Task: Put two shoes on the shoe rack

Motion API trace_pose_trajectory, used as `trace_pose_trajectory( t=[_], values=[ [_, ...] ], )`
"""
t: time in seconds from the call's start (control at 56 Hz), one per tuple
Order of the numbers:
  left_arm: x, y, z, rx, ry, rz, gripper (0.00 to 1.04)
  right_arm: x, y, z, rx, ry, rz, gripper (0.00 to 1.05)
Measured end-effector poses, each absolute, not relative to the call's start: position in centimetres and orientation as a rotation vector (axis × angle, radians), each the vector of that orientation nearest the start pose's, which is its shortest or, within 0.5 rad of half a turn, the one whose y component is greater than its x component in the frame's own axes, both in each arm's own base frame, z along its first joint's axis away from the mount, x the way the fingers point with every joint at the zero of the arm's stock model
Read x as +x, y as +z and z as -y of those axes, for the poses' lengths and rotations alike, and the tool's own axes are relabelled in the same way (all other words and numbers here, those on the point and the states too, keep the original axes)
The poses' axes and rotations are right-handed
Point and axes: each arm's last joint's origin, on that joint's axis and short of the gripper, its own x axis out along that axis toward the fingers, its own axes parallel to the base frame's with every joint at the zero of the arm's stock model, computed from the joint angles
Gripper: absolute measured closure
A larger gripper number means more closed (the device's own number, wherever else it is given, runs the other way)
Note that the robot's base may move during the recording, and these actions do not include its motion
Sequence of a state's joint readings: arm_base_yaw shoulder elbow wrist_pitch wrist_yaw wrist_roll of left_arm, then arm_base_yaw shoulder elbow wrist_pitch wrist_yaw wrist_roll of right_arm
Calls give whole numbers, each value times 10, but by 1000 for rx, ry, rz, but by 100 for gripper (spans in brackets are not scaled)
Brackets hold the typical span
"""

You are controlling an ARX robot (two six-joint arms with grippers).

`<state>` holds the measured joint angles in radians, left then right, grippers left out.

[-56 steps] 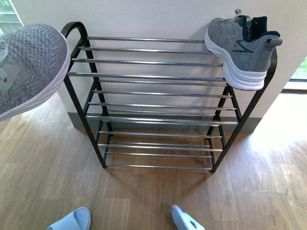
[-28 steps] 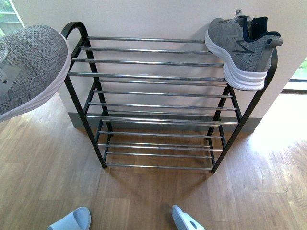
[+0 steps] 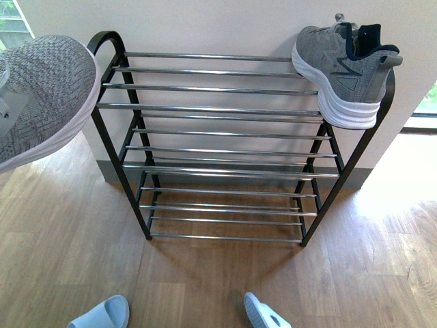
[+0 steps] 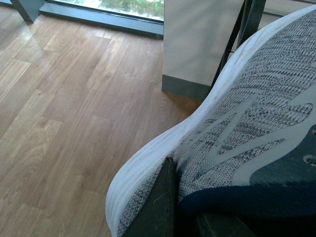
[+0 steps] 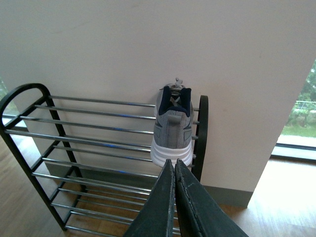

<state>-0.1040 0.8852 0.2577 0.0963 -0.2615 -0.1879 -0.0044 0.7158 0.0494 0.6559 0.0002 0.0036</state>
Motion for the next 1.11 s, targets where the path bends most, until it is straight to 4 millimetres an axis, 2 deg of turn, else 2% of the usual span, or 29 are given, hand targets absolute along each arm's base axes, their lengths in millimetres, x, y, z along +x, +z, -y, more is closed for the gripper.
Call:
trace_pose_trajectory(
  t=[0.089,0.733,1.108],
  values=[
    [169,164,10,-87,202,-506,103,142,166,1,3,-3,-7,103],
    [169,164,10,-87,202,-506,103,117,173,0,3,-4,20,103],
    [169,164,10,-87,203,-506,103,109,173,0,3,-4,20,103]
  ],
)
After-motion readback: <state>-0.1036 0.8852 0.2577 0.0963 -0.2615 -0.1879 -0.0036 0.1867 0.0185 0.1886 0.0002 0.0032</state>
